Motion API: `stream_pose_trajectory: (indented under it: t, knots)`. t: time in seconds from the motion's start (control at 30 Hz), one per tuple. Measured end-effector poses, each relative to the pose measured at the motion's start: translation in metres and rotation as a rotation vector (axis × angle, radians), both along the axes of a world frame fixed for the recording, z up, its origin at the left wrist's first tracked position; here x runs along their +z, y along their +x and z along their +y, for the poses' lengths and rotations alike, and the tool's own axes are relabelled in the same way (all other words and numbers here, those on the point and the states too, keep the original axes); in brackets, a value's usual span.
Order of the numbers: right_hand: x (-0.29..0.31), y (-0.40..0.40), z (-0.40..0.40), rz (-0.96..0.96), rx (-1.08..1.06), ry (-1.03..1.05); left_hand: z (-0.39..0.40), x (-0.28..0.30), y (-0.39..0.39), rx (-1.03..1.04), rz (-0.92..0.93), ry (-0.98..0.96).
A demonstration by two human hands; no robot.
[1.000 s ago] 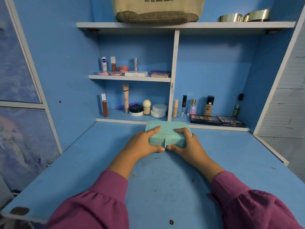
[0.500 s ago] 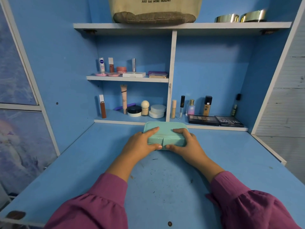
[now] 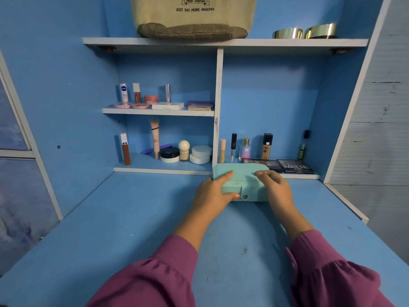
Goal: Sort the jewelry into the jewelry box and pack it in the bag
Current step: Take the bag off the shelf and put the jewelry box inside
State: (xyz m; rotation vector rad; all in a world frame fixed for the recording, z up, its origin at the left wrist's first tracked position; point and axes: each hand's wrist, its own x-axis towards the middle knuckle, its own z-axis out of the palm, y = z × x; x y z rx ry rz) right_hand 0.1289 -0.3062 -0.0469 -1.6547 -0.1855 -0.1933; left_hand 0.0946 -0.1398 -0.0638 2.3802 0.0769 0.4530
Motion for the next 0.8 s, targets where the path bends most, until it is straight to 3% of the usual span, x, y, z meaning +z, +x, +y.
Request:
stream_pose_trajectory:
  t: [0.47, 0.63, 0.8]
  knots:
    - [-0.011, 0.015, -0.014, 0.026, -0.022, -0.042, -0.013, -0.006, 0.012, -0.045, 0.050, 0.044]
    - [-0.011, 0.013, -0.010, -0.100, -0.091, -0.187, -0.003, -0.004, 0.002, -0.001, 0.016, 0.014]
    - [0.017, -0.001, 0.009, -0.266, -0.133, -0.155, 0.014, 0.020, -0.009, 0.097, -0.094, 0.082]
